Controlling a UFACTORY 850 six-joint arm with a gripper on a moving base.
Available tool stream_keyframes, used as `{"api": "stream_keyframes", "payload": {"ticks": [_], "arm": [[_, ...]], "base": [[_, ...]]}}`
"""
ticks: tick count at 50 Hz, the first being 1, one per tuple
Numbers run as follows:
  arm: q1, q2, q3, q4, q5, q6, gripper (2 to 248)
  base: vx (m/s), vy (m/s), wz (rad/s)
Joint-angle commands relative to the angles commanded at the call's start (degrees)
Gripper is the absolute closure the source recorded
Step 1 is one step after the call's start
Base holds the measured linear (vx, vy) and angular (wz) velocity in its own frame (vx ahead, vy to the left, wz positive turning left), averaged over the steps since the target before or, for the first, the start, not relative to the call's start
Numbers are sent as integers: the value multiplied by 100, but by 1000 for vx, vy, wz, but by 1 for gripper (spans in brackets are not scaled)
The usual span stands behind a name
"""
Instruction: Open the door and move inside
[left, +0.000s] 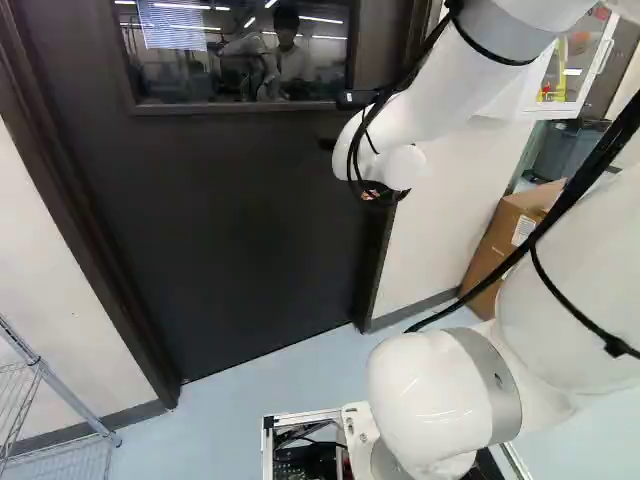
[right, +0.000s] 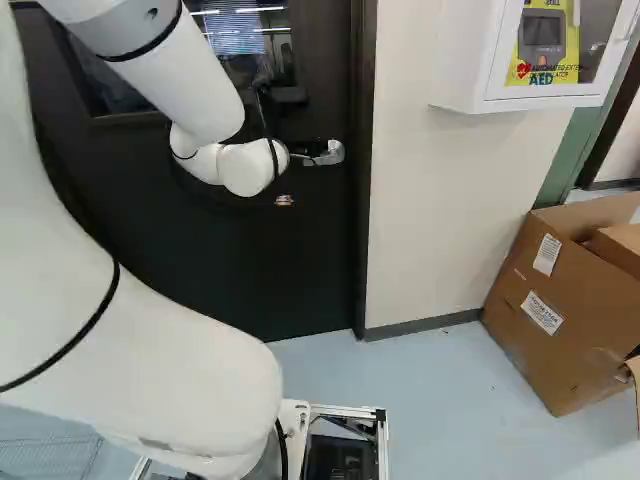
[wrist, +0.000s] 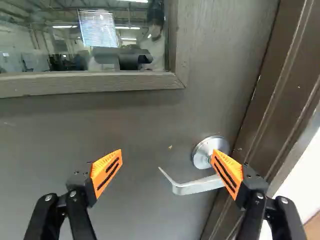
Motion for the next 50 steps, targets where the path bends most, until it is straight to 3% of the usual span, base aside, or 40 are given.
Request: {"api": "stream_keyframes", "payload": {"ticks": [50], "arm": [[0, -576, 110, 0, 0, 0, 3]], "base": [[0, 0, 0]]}}
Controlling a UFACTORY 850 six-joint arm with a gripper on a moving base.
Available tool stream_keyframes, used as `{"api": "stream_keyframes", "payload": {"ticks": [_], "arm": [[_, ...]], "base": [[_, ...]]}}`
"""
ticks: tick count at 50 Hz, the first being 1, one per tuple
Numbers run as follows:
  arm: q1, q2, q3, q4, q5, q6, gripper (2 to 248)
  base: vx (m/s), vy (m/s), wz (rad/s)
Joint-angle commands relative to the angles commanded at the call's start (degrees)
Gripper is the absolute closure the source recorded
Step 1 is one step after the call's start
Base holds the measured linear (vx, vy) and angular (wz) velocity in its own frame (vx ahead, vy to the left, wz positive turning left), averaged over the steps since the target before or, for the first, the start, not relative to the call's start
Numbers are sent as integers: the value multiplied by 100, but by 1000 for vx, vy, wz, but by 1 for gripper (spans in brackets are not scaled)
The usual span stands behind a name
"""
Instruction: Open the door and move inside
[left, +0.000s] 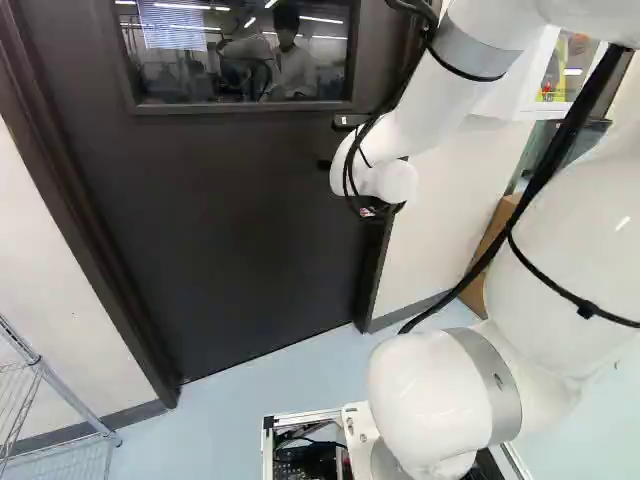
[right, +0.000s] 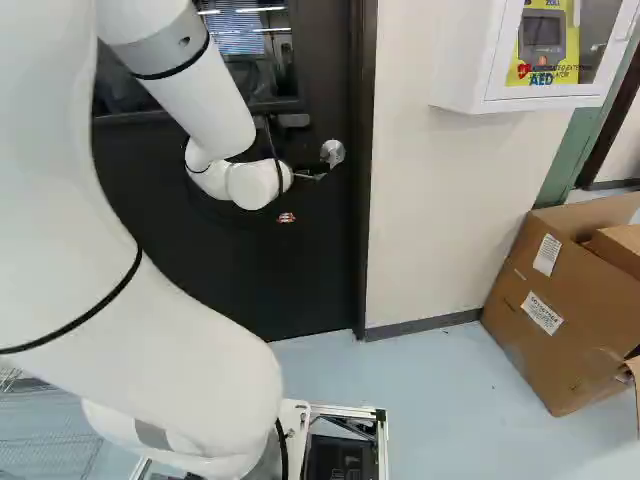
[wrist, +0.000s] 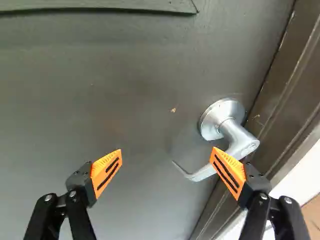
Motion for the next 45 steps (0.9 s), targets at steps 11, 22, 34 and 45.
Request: {"api": "stream_keyframes", "payload": {"ticks": [11, 22, 34, 45], "arm": [[-3, -240, -85, 0, 0, 0, 3], [-3, -393, -87, 0, 0, 0, 3], [-3, -552, -81, 0, 0, 0, 3], [-3, -614, -80, 0, 0, 0, 3]], "base": [[0, 0, 0], [0, 0, 0], [0, 0, 0], [0, 0, 0]]}}
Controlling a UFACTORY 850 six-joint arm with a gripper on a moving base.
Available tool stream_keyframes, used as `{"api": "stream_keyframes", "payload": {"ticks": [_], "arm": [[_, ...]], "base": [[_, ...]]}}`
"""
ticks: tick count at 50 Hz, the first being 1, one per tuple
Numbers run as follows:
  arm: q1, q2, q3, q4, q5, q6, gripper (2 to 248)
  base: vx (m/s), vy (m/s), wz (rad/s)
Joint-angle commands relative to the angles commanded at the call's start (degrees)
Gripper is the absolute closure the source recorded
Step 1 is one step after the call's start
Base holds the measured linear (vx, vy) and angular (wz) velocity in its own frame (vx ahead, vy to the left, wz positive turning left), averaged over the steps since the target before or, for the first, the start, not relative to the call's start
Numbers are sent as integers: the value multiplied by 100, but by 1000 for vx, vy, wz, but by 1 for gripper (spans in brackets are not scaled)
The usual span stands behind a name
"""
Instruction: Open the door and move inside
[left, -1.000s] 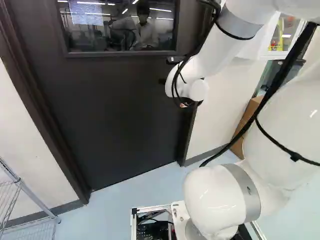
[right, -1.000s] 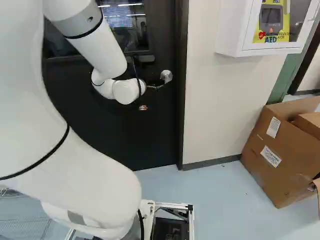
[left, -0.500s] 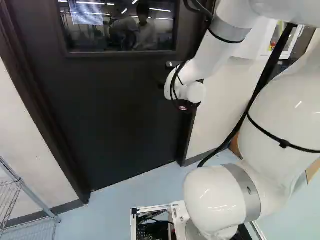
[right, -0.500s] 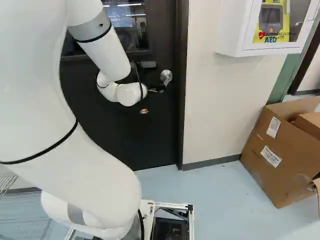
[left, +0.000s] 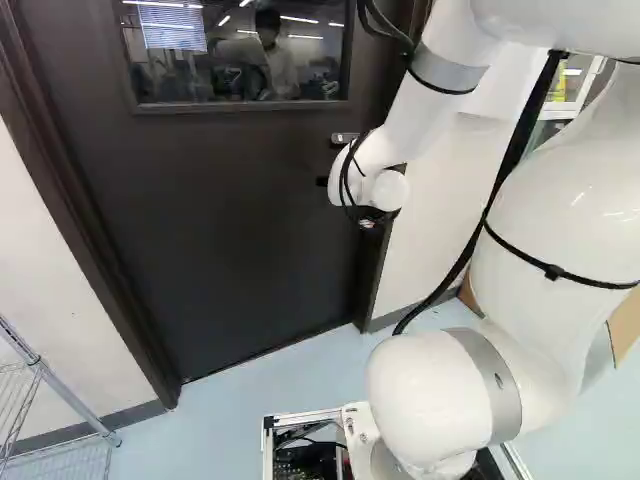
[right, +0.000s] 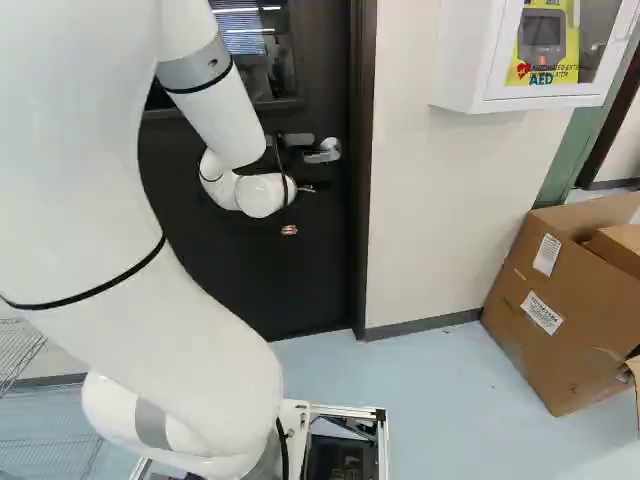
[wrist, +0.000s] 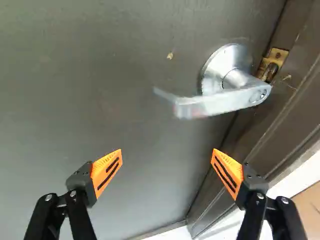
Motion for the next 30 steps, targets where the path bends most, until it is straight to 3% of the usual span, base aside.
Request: {"api": "stream_keyframes", "payload": {"ticks": [13, 30], "arm": [[0, -42, -37, 124, 0, 0, 3], [0, -480, -494, 266, 0, 0, 3]], "base": [[0, 0, 0], [0, 0, 0]]}}
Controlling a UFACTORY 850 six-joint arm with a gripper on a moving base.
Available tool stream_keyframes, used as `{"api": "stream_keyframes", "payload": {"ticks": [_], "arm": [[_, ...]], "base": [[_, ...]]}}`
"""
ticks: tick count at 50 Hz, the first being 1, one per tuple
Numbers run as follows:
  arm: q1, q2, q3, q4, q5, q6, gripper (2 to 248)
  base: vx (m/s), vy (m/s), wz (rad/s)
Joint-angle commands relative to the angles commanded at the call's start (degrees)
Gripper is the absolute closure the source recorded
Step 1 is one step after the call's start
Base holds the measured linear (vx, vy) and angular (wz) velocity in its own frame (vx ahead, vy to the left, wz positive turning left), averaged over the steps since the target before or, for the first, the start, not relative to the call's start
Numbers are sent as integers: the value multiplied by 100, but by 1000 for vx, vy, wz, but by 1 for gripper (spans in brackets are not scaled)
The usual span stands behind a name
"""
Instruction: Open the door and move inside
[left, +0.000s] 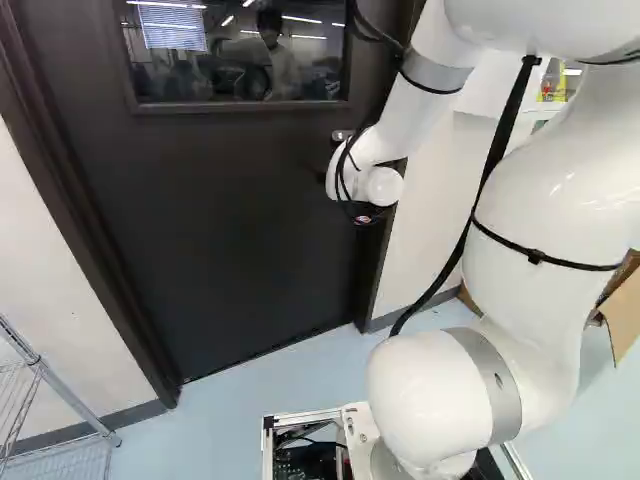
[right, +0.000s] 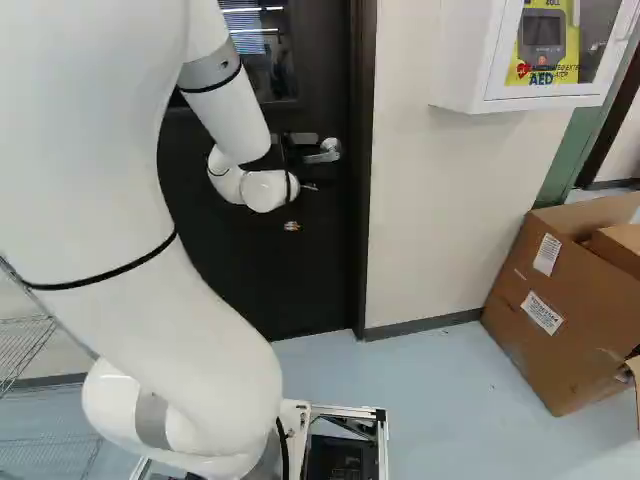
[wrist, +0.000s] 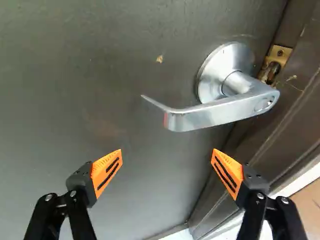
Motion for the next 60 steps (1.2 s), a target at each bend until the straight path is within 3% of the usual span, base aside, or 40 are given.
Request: {"api": "stream_keyframes", "payload": {"ticks": [41, 60], "arm": [[60, -1137, -1278, -3, -1, 0, 3], [162, -1651, -1897, -225, -148, 0, 3]], "base": [[0, 0, 0], [0, 0, 0]]}}
